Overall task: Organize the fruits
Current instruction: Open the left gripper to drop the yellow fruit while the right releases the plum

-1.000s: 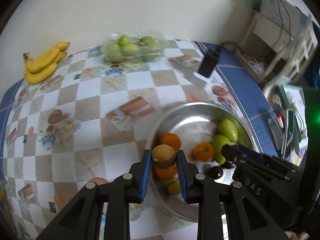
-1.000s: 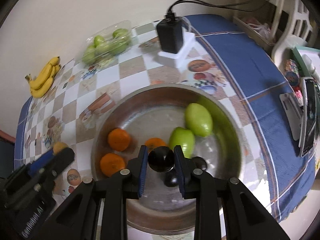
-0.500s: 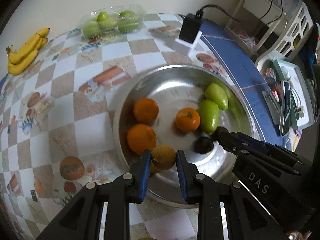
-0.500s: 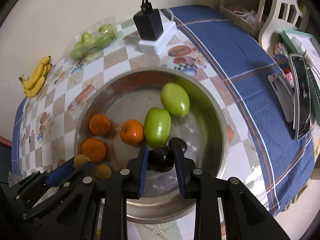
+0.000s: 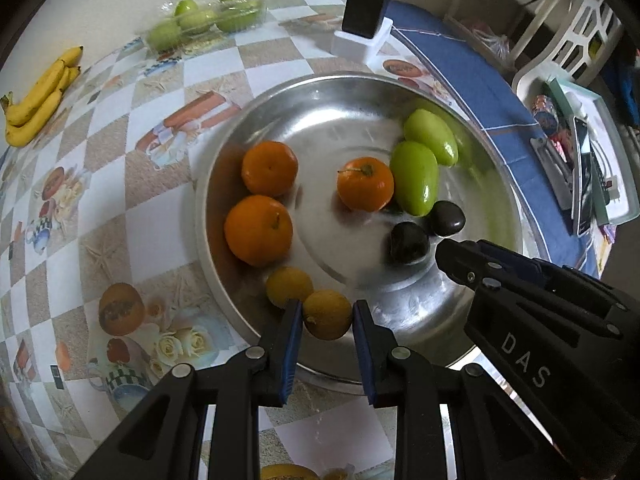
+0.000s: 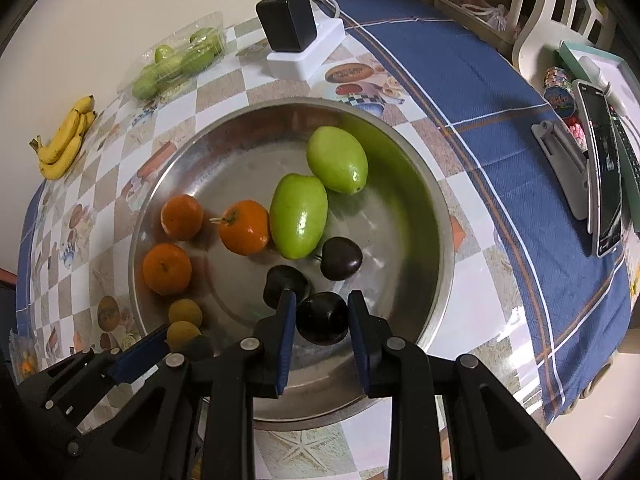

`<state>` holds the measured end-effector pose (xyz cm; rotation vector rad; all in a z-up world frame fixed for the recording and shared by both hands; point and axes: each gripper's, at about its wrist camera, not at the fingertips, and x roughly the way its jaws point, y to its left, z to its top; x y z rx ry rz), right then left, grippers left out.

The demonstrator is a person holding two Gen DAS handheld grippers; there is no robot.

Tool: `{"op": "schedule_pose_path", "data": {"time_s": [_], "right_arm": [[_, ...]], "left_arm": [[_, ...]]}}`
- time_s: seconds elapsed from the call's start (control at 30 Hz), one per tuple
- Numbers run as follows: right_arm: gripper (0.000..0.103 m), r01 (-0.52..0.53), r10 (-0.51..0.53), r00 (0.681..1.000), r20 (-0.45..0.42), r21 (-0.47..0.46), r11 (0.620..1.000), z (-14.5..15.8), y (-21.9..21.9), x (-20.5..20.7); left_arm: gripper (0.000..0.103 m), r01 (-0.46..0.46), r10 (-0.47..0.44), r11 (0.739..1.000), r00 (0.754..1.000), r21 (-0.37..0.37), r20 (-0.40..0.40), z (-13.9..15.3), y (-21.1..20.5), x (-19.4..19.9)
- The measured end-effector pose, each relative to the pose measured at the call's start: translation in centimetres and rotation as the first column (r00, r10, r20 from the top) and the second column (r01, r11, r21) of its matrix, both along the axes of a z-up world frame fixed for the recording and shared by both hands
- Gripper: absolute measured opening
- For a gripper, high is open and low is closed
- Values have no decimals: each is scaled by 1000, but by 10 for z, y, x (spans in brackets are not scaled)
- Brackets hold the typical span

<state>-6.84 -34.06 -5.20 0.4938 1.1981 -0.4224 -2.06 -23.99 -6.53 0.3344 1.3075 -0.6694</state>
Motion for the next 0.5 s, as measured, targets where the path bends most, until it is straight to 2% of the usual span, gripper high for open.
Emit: {"op": "schedule_pose_path", "data": {"time_s": [0.4,0.5], "right_arm": [[28,-21,21,999,-42,10,1000,-9,5,4],[33,-20,21,999,-43,10,1000,-9,5,4]], "left_arm": [[30,5,-5,1000,1000,29,-8,-6,-4,-1],[33,6,-6,1000,1000,31,-5,-6,-4,0]]}}
